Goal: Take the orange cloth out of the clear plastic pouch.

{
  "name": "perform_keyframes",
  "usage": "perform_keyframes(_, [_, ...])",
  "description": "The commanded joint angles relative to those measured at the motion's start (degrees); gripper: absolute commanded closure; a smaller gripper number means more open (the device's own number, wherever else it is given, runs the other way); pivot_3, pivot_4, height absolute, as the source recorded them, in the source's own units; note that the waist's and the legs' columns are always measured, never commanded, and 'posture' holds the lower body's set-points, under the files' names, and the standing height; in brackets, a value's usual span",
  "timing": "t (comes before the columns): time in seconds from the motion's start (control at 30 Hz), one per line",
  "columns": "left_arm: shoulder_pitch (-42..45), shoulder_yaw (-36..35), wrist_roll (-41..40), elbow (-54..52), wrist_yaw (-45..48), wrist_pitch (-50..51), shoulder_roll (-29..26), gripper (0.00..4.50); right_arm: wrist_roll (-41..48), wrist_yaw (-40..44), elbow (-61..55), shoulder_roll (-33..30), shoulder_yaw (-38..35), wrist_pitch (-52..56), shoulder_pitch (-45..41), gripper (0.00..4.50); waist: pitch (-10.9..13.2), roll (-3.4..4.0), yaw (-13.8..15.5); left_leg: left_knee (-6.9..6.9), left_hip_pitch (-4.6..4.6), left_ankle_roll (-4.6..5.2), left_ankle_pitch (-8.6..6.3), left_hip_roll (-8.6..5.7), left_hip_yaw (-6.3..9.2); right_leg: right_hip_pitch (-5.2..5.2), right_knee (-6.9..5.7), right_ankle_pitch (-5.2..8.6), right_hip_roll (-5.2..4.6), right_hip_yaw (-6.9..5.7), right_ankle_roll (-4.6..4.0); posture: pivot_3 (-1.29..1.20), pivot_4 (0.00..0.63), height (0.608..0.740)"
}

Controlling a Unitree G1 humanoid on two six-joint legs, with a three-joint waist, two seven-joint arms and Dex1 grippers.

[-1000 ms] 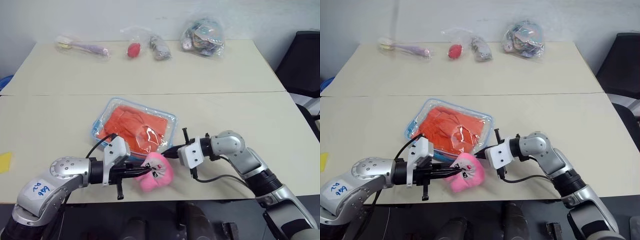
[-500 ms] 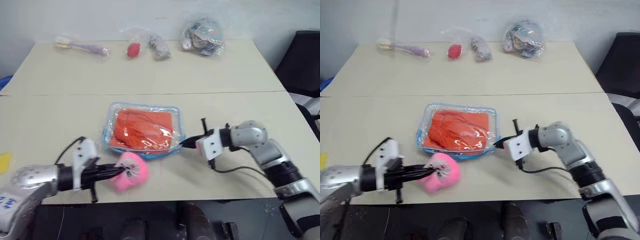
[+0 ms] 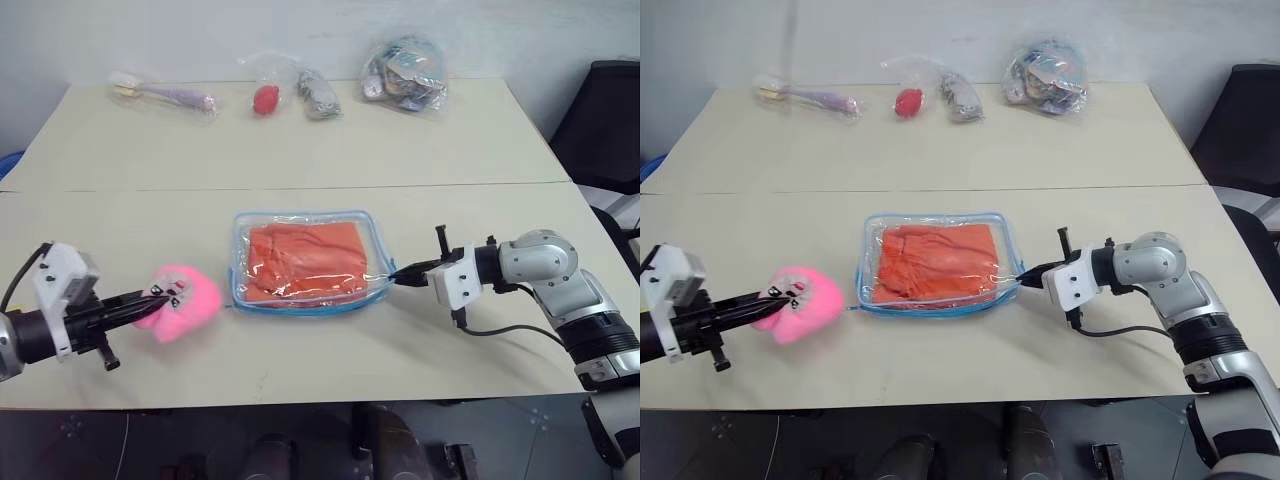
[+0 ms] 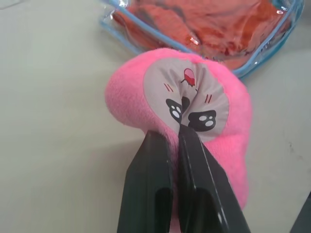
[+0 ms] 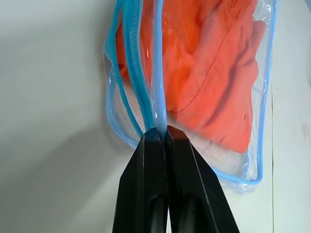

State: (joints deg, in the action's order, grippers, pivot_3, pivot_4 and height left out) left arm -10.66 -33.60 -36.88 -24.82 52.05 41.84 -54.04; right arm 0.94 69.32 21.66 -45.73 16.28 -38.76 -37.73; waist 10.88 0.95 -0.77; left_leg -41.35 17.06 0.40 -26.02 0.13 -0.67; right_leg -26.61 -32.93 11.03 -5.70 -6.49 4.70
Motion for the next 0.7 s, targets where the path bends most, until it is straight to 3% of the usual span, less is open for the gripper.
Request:
perform_keyframes(0.03, [-1.0, 1.8, 1.1, -1.6, -1.5, -0.6, 1.2, 4.24, 2.1, 0.7, -2.1, -0.3, -1.4, 2.3, 0.6, 4.28, 0.0, 0.00, -0.1, 0.00, 0.00, 0.00, 0.00, 0.00, -0.01, 0.00, 0.00, 0.00, 0.01, 0.00, 0.00, 0.00, 0.150, 0.740])
perform_keyframes(0.1, [-1.6, 2.8, 2.1, -1.6, -2.1, -1.4, 1.9, 3.71, 3.2, 1.5, -3.3, -0.2, -1.4, 4.2, 1.2, 3.84, 0.0, 0.00, -0.3, 0.01, 0.00, 0.00, 0.00, 0.00, 0.00, 0.00, 0.00, 0.00, 0.03, -0.01, -0.01, 0.00, 0.150, 0.740])
perform_keyframes(0.3, [-5.5, 1.9, 4.7, -2.2, -1.6, -4.7, 2.9, 1.79, 4.6, 1.5, -8.4, -1.5, -3.0, 8.2, 4.6, 1.72, 0.0, 0.01, -0.5, 0.02, 0.00, -0.01, -0.01, 0.02, 0.00, 0.00, 0.00, 0.00, 0.04, -0.02, -0.01, 0.00, 0.150, 0.740])
perform_keyframes(0.47, [-8.0, -4.8, 6.6, -0.9, -1.7, -7.7, 2.7, 0.21, 9.0, -0.1, -16.5, -3.0, -7.2, 17.5, 9.4, 0.01, 0.0, 0.01, -0.5, 0.02, 0.00, -0.02, -0.01, 0.11, 0.02, -0.01, 0.01, 0.01, 0.04, -0.04, -0.02, 0.00, 0.150, 0.740])
perform_keyframes(0.6, [-3.5, -9.0, 2.7, -3.2, -0.7, -4.9, -1.0, 0.21, 22.3, 0.6, -29.2, -6.4, -12.0, 37.2, 14.8, 0.01, 0.0, 0.01, 0.3, 0.02, 0.00, -0.01, -0.02, 0.11, 0.02, 0.00, 0.01, 0.01, 0.02, -0.04, -0.02, 0.00, 0.150, 0.740])
perform_keyframes(0.7, [1.4, -6.9, 0.5, -7.1, -0.1, -3.3, -5.1, 0.21, 29.2, 0.0, -36.4, -8.5, -15.2, 47.5, 17.1, 0.01, 0.0, 0.00, 1.1, -0.03, 0.02, 0.02, -0.03, 0.10, 0.12, 0.03, 0.01, 0.01, -0.03, -0.05, -0.01, 0.00, 0.150, 0.740])
